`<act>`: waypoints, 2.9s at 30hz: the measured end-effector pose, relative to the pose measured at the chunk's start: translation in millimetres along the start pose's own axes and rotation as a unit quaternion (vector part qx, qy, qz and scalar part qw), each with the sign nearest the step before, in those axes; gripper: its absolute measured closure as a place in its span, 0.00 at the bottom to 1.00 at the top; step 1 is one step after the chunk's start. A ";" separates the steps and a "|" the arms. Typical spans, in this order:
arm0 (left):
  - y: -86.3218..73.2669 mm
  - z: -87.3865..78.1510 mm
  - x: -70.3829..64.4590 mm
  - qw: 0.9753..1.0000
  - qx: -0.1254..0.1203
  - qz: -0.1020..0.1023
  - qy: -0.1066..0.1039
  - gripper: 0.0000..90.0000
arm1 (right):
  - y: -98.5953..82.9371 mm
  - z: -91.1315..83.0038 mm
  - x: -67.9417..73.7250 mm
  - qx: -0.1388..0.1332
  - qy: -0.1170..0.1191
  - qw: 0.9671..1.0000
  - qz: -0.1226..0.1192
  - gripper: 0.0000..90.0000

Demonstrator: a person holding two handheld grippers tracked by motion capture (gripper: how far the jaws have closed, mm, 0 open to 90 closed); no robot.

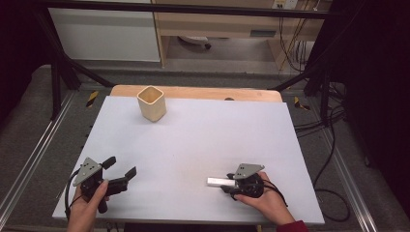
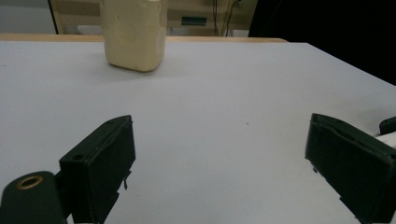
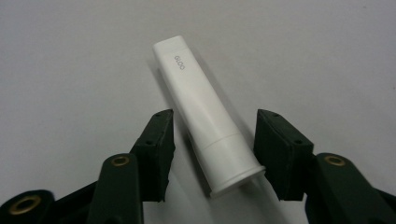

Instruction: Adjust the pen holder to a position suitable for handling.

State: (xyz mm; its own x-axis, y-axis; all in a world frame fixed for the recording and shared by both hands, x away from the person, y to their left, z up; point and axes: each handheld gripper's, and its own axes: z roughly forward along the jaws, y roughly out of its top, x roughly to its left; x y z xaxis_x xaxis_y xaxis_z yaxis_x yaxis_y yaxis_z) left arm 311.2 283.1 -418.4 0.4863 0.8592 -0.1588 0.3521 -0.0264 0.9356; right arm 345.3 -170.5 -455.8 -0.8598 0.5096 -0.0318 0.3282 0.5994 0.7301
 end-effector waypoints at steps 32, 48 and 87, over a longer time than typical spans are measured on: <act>2.9 23.7 -15.2 1.000 0.007 0.013 -0.015 0.11 | 16.2 -0.7 2.9 0.020 -0.017 0.999 -0.034 0.75; 22.7 68.2 -35.3 0.998 -0.039 -0.045 -0.035 0.10 | 58.0 12.5 -7.6 -0.073 -0.070 0.995 0.002 0.75; 7.9 76.3 -68.3 0.968 -0.043 -0.152 -0.196 0.07 | 77.0 24.5 47.3 -0.165 -0.087 0.982 -0.021 0.75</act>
State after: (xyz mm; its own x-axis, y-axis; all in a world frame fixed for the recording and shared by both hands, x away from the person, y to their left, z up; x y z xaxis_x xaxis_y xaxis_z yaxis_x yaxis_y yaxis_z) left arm 341.8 185.2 -424.2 0.6424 0.5605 -0.5227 0.4675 0.2537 0.8468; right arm 339.5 -85.1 -417.8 -0.7811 0.6031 -0.1616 0.1239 0.4034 0.9066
